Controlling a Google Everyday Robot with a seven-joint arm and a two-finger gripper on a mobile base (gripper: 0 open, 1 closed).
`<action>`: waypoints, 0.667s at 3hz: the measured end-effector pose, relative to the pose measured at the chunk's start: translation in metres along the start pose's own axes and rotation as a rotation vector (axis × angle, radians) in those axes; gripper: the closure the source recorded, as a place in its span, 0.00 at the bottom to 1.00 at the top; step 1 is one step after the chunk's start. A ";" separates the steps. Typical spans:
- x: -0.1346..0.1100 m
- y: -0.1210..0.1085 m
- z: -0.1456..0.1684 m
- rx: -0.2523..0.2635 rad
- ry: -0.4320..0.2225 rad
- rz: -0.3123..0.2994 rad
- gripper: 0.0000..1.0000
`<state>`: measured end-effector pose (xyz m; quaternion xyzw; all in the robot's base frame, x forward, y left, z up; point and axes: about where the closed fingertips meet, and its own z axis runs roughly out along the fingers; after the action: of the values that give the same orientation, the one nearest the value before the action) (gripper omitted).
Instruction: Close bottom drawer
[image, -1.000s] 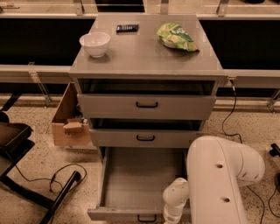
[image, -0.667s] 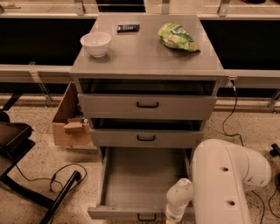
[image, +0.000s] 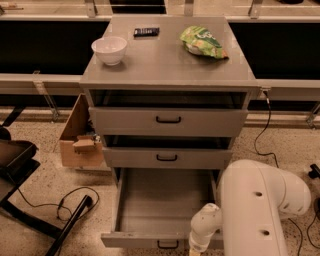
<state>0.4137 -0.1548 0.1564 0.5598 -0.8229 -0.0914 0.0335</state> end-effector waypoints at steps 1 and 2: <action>-0.008 -0.009 -0.002 0.023 -0.024 -0.026 1.00; -0.020 -0.023 -0.011 0.061 -0.057 -0.049 1.00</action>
Offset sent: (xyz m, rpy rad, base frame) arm 0.1386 0.0290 0.0400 0.1413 -0.3422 0.1861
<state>0.4441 -0.1460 0.1639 0.5777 -0.8120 -0.0829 -0.0096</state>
